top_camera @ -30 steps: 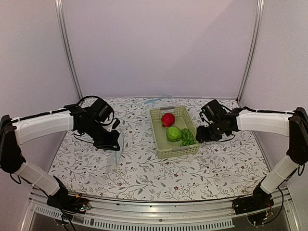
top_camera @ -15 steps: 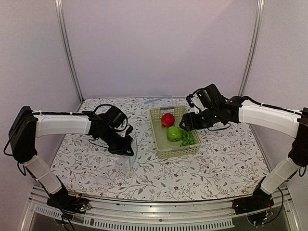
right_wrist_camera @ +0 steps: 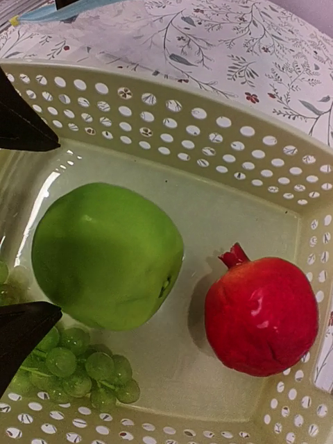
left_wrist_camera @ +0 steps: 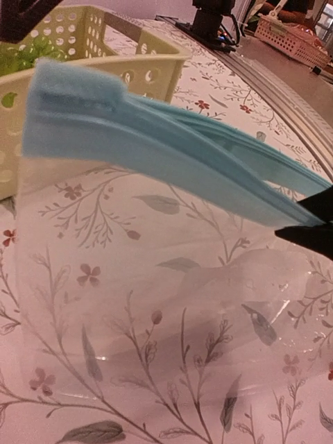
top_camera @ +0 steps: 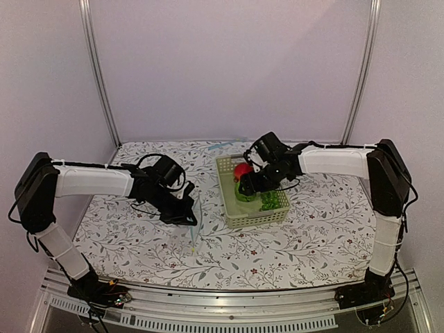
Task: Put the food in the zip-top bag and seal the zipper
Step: Pick up the fake fruit from the bin.
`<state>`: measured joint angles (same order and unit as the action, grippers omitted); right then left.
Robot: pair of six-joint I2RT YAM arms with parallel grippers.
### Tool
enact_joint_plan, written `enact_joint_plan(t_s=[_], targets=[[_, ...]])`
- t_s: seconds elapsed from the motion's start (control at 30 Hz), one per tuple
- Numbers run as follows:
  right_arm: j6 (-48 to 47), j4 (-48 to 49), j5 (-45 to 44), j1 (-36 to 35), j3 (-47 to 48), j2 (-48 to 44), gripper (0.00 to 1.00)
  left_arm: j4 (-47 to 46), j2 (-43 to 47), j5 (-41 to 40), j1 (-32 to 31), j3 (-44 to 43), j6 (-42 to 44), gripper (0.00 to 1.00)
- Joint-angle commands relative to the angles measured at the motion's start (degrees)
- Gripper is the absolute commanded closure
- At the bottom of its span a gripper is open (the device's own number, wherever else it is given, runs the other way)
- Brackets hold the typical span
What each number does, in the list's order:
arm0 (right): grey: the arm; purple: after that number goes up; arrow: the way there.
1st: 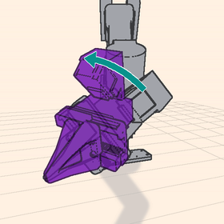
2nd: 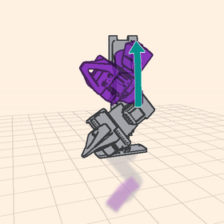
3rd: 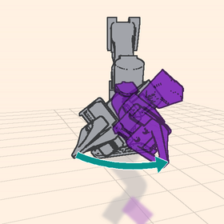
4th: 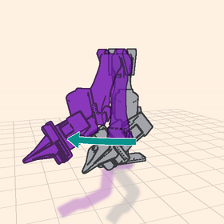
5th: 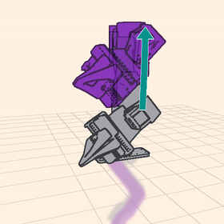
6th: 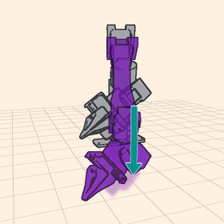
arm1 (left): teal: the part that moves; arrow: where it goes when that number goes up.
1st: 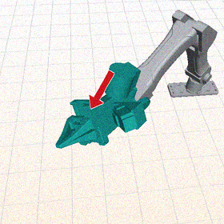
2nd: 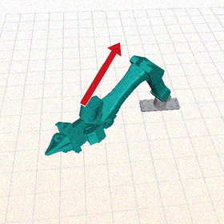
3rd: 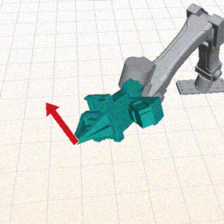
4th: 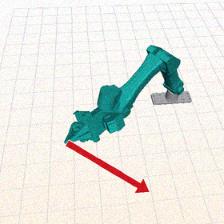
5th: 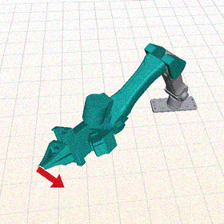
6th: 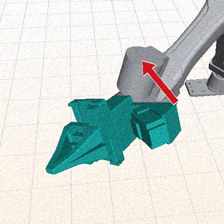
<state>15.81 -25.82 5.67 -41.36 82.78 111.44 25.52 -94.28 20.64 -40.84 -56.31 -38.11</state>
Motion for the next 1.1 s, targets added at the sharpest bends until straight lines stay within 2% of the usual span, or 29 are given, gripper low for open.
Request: enact_joint_plan(t_s=[0.0, 0.2, 0.4, 0.73, 1.0, 1.07], targets=[[0.26, -1.32, -8.93, -0.47, 2.86, 4.54, 0.24, -1.8, -0.56, 0.79, -0.82, 0.58, -1.02, 1.0], [2.32, -1.36, -11.9, -0.49, 4.37, 6.99, 0.22, -3.49, -0.67, 1.62, -0.82, 0.35, -2.26, 1.0], [3.33, 1.64, -6.82, -0.47, 8.14, 9.66, 0.12, -4.56, -1.51, 2.51, -0.9, -0.88, -2.97, 1.0], [7.33, 5.88, -0.28, -0.47, 11.21, 13.02, 0.12, -7.2, -2.52, 2.72, -1.34, -1.98, -4.6, 1.0], [9.6, 5.57, 0.4, -0.47, 14.66, 17.75, 0.13, -7.17, -2.99, 2.74, -2.09, -2.66, -4.85, 1.0], [10.05, 6.04, 0.75, -0.47, 15.17, 18.63, 0.16, -7.22, -2.93, 2.74, -2.37, -2.66, -4.95, 1.0]])
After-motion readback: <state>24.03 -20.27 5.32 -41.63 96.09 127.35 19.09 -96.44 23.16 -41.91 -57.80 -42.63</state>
